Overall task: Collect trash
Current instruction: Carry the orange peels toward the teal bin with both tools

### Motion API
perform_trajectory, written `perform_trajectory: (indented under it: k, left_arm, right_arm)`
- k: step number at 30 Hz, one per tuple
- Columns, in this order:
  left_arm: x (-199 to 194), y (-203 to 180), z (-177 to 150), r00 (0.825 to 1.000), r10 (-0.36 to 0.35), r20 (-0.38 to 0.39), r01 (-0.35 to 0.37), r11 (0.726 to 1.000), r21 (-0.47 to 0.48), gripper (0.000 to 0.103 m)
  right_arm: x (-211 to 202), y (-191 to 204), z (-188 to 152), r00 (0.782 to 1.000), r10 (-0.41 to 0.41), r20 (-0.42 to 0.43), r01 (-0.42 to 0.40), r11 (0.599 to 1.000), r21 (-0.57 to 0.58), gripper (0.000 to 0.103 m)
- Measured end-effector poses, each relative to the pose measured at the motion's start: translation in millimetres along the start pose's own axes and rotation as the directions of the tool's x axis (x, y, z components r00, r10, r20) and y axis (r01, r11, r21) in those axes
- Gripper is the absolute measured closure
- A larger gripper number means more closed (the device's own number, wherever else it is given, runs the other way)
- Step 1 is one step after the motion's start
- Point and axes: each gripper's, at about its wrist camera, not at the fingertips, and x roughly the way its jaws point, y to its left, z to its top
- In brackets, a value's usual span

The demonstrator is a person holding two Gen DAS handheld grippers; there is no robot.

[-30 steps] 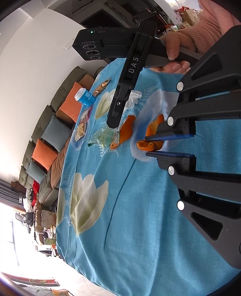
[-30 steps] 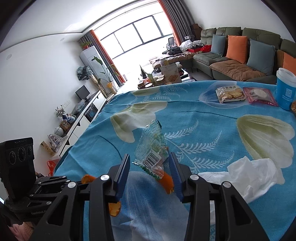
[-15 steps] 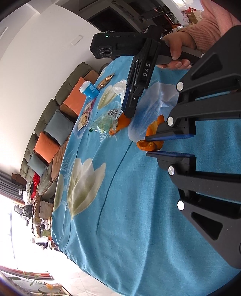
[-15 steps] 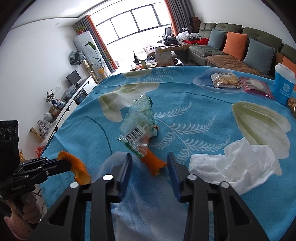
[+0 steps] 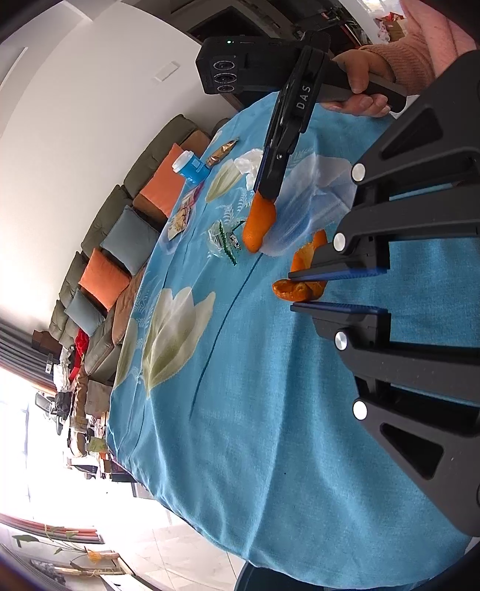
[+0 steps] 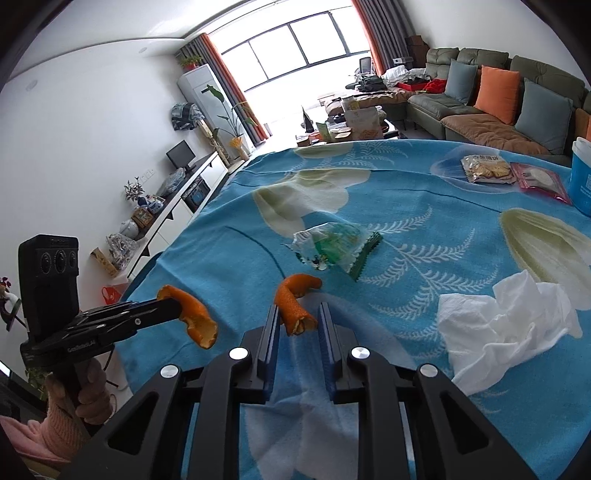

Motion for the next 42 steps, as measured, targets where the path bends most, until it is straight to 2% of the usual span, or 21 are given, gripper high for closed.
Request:
perform_trajectory:
  k: [12,26,32,37,42]
  left_arm:
    - [-35,16,-8,0.998,0.039,0.052,-0.037,0.999,-0.031,0.092]
    - [-72,39,-16,0.990,0.091,0.105,-0.083,0.994,-0.077,0.092]
    - [-85,49,-19,0.986,0.115,0.124,-0.103,0.990,-0.098,0.092]
    - [-95,59,-23,0.983,0.129,0.133,-0.113,0.986,-0.119,0.092]
    - [-102,67,-25,0.980,0.139,0.144,-0.120,0.983,-0.136,0.092]
  right_arm:
    - [-1,41,-1,0.992,0.125,0.000,-0.125,0.991,-0.050,0.091]
    - [17,81,8,0.975,0.223,-0.024,-0.224,0.969,-0.103,0.091]
    - [28,98,10,0.970,0.238,-0.045,-0.242,0.960,-0.137,0.092]
    - [30,97,10,0.975,0.219,-0.045,-0.223,0.966,-0.135,0.092]
    - [29,105,14,0.971,0.234,-0.038,-0.237,0.961,-0.143,0.094]
